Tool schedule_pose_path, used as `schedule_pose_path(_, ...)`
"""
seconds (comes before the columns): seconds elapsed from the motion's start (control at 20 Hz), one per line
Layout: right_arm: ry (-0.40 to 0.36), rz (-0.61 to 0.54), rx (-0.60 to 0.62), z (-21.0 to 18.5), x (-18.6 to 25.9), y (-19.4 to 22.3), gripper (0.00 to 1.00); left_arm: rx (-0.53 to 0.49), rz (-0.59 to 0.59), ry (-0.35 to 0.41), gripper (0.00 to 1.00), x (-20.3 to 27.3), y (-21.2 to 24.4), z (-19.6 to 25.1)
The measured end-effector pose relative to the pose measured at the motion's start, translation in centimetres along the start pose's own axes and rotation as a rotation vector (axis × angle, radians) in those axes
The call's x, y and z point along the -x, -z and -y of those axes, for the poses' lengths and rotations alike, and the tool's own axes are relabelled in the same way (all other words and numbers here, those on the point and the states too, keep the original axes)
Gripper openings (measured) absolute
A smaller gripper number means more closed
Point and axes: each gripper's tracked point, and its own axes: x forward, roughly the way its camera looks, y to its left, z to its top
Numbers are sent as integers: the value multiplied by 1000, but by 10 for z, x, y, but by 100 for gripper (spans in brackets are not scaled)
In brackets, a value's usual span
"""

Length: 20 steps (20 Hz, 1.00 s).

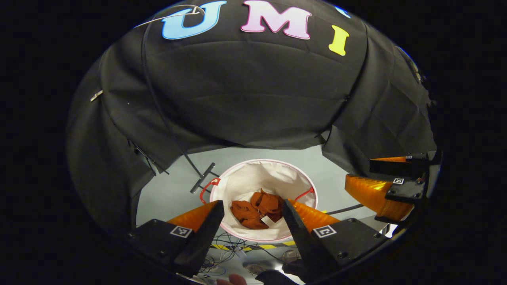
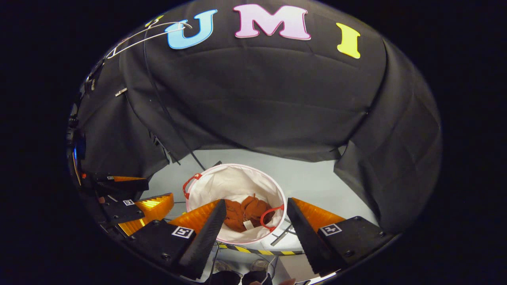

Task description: Grasp the clothes on the hanger with both hands and then place them into the laundry hamper below.

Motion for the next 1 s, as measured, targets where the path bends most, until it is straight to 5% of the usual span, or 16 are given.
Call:
schedule_pose_path(0.2, 10, 115, -2, -12, 50, -39, 99, 71, 118, -21, 95, 58, -34, -5)
schedule_pose_path(1.0, -17, 624, 4, -48, 308, -167, 98, 43, 638, -157, 94, 331, -123, -11)
